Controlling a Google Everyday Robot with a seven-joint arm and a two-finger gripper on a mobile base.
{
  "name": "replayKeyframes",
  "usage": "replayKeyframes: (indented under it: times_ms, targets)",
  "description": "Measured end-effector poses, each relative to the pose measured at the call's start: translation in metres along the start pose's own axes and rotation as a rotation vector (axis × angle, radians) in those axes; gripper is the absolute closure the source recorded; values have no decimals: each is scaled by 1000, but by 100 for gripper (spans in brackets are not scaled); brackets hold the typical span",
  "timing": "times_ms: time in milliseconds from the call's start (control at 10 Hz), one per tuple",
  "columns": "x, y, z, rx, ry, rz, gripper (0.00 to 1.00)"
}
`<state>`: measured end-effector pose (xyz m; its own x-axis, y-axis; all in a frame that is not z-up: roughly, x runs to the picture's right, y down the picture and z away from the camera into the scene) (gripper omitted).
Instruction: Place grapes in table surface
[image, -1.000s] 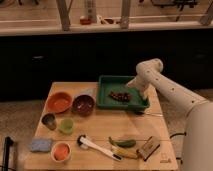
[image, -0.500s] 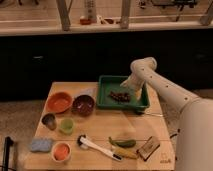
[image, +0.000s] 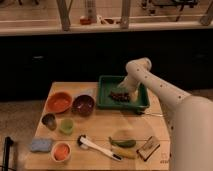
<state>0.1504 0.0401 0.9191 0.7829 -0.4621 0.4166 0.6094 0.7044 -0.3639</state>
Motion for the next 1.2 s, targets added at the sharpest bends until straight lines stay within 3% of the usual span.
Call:
replayKeyframes:
  times_ms: [400, 1000, 1100, 1200]
  targets:
    - [-9, -4, 16, -35, -20, 36, 20]
    - [-3, -2, 49, -77, -41, 105, 20]
    - [0, 0, 55, -88, -46, 112, 22]
    - [1, 0, 60, -96, -48, 113, 31]
